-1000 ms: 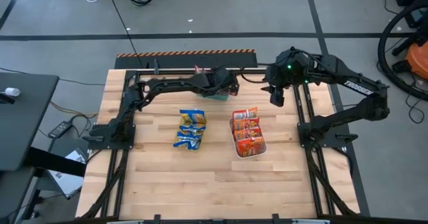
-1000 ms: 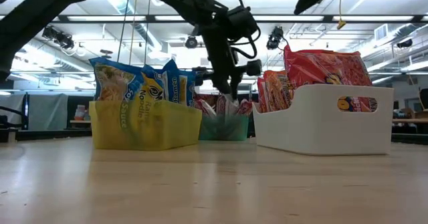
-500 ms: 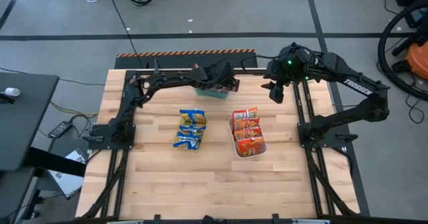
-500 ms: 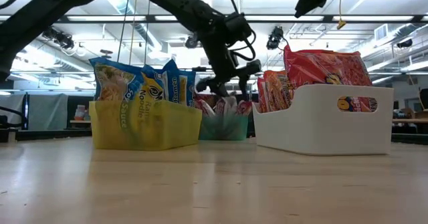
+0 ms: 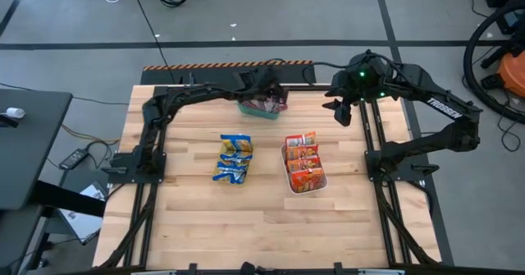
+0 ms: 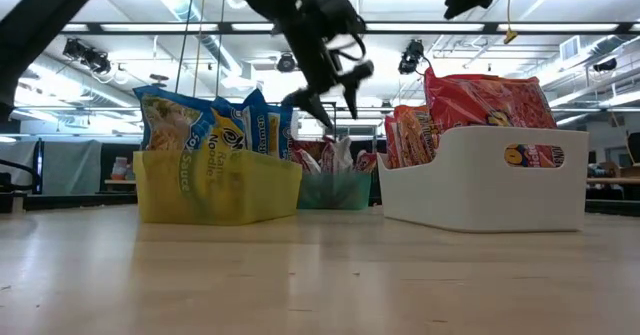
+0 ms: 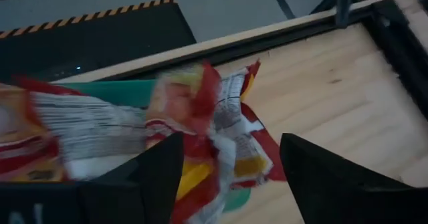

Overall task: Sort Maruchan noodles
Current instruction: Put the orange noodle pack into the white bin, then return to Home Position

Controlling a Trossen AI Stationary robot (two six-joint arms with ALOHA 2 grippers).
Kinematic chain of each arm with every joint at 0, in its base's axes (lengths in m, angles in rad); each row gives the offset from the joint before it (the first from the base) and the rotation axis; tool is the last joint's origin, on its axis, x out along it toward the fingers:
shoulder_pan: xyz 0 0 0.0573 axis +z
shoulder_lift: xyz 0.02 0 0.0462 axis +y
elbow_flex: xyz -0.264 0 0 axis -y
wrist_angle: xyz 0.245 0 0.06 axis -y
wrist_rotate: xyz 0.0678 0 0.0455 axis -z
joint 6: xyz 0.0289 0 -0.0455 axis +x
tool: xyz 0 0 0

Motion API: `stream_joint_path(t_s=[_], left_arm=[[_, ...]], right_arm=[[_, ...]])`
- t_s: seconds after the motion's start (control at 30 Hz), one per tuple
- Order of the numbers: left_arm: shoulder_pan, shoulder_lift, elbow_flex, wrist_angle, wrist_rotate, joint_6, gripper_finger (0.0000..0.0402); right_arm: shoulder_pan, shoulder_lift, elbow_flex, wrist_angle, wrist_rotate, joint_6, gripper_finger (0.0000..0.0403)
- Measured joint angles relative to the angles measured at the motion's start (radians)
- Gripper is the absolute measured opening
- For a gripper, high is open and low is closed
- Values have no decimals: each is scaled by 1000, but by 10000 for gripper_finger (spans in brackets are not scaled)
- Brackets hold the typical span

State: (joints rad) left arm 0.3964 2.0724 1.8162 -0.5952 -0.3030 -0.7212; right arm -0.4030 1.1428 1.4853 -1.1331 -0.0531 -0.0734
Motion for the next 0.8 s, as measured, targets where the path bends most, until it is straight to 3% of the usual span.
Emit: stream_joint_path(t_s=[0.27,0.4,0.5,0.6,0.8], left_arm=[[51,-93,1,-35,84,36,254],[29,-160,2,-58,94,159,254],[-15,-197,2,-123,156,279,249],[-65,-220,1,-218,238,349,239],[-136,-309,-134,-306,233,398,212]], right_arm=[[-43,-13,-6,24,-35,-13,190],[-45,-40,-90,131,-72,-13,190],[-39,-64,-185,178,-105,-38,187],[-17,-69,-262,93,-120,-119,182],[96,-43,-363,-87,-28,-66,177]])
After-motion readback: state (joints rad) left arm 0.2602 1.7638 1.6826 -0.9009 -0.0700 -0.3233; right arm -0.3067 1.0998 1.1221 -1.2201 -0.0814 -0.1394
